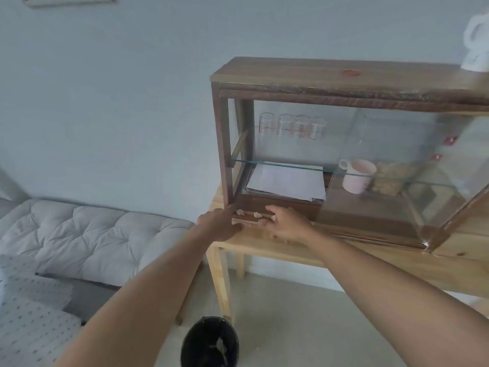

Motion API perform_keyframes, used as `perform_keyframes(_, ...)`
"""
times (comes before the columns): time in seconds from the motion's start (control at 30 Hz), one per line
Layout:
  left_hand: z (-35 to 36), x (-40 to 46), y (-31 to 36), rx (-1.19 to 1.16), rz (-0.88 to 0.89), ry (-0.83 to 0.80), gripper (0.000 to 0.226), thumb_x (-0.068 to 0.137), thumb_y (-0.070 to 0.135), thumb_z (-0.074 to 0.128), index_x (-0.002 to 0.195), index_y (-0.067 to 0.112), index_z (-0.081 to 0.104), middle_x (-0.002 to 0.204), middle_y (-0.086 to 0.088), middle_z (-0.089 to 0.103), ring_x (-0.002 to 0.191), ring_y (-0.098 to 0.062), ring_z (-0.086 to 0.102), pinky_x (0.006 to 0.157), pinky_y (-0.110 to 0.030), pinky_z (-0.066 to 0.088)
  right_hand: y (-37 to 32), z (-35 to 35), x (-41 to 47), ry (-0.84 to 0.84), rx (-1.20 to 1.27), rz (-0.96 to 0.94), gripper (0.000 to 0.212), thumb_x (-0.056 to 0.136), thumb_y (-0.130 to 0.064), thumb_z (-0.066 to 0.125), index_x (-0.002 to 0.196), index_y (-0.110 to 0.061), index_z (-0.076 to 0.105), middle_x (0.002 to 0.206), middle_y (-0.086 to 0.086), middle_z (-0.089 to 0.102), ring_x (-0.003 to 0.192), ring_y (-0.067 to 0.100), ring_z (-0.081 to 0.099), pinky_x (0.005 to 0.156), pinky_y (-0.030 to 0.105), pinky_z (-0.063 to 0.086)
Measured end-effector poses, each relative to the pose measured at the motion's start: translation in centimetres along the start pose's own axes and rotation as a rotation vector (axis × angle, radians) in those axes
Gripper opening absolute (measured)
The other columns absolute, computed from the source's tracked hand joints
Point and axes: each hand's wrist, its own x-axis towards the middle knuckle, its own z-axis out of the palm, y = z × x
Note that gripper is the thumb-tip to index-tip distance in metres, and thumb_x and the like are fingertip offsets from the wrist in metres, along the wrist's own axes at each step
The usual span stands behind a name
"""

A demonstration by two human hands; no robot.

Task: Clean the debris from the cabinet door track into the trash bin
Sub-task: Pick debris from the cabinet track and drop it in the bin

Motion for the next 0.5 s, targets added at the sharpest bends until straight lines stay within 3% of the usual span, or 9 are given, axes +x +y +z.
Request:
perform_keyframes(0.07, 0.3, 0.3, 0.0, 0.002, -0.005, 0.021, 0.07, 0.098, 0.068, 0.052, 0.16, 0.047, 0.027, 0.144, -0.004, 0.065, 0.127, -0.035, 0.063, 0.095, -0.047, 0.049, -0.3, 0.3, 0.4, 0.004, 0.035, -0.028, 0.075, 0.096, -0.068, 0.055, 0.161, -0.033, 0.042, 0.081, -0.013, 0.083, 0.056, 0.007, 0.065, 0.084, 0.034, 0.06)
perform_keyframes(0.17, 1.2, 0.8, 0.0, -0.031, -0.018, 0.038, 0.063, 0.098, 0.066, 0.052, 0.156, 0.047, 0.033, 0.138, -0.004, 0.068, 0.12, -0.034, 0.066, 0.093, -0.047, 0.054, -0.8, 1.1, 0.8, 0.013, 0.105, -0.028, 0.07, 0.098, -0.062, 0.059, 0.16, -0.031, 0.047, 0.066, -0.014, 0.079, 0.087, 0.012, 0.073, 0.087, 0.035, 0.057)
perform_keyframes(0.23, 1.6, 1.1, 0.1, -0.06, -0.015, 0.047, 0.062, 0.098, 0.064, 0.053, 0.155, 0.046, 0.034, 0.135, -0.004, 0.069, 0.118, -0.034, 0.066, 0.09, -0.047, 0.054, -1.1, 1.5, 1.2, 0.02, 0.146, -0.043, 0.066, 0.1, -0.057, 0.06, 0.158, -0.028, 0.05, 0.06, -0.014, 0.077, 0.098, 0.015, 0.075, 0.091, 0.036, 0.058)
perform_keyframes(0.33, 2.3, 1.5, 0.0, -0.101, -0.019, 0.059, 0.063, 0.097, 0.064, 0.052, 0.155, 0.044, 0.035, 0.131, -0.004, 0.07, 0.114, -0.035, 0.066, 0.08, -0.044, 0.051, -1.4, 2.3, 1.5, 0.054, 0.154, -0.051, 0.061, 0.102, -0.053, 0.06, 0.156, -0.025, 0.054, 0.051, -0.012, 0.072, 0.097, 0.015, 0.075, 0.086, 0.035, 0.057)
perform_keyframes(0.5, 3.2, 1.4, -0.4, -0.178, -0.023, 0.135, 0.051, 0.096, 0.062, 0.051, 0.146, 0.051, 0.05, 0.124, -0.003, 0.073, 0.11, -0.033, 0.067, 0.073, -0.039, 0.042, -1.3, 3.6, 1.3, 0.134, 0.209, -0.013, 0.05, 0.104, -0.045, 0.059, 0.151, -0.029, 0.06, 0.059, -0.004, 0.078, 0.084, 0.014, 0.078, 0.089, 0.034, 0.061)
